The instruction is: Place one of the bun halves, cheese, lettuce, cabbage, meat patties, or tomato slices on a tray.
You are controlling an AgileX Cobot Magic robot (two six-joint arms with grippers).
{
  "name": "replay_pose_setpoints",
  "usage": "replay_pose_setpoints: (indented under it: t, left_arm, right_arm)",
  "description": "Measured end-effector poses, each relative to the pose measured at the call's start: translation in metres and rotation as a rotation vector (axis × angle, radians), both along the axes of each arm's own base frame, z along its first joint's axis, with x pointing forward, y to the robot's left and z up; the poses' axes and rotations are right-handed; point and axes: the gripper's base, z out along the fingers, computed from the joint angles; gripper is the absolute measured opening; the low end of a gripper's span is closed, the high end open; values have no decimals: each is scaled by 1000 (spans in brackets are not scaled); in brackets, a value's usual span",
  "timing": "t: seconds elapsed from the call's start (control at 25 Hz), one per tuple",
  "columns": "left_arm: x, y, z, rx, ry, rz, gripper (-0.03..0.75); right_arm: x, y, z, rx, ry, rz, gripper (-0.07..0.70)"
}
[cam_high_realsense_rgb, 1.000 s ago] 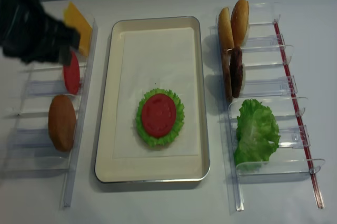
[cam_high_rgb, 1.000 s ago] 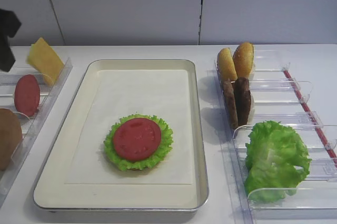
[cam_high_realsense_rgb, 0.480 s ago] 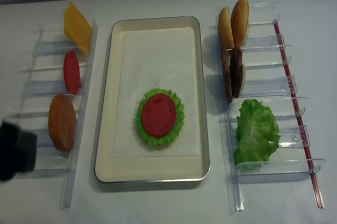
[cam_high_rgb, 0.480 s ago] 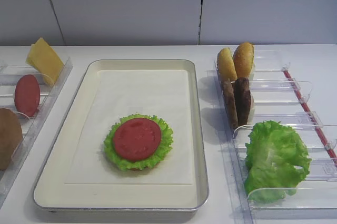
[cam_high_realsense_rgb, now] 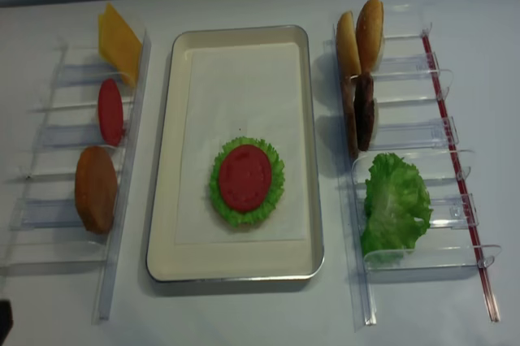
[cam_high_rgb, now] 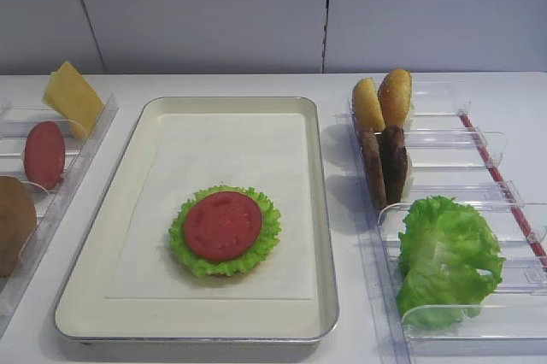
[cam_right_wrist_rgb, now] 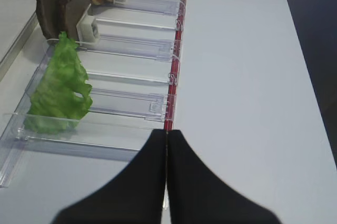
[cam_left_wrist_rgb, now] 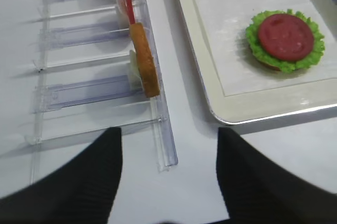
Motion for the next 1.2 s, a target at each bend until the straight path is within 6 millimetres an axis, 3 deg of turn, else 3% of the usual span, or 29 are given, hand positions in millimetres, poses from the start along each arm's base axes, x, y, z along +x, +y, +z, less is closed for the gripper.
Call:
replay_pose_setpoints:
  t: [0.2, 0.52, 1.2]
  left_arm:
    - [-24, 2, -17, -35, -100, -26, 376]
    - [-11, -4, -48, 51, 1, -123, 376]
    - [-1, -7, -54, 63, -56, -145, 376]
  right_arm:
    - [0, 0, 0, 0, 0, 0, 259]
    - [0, 0, 0, 0, -2, 0, 259]
    - [0, 0, 0, 0, -2, 0, 259]
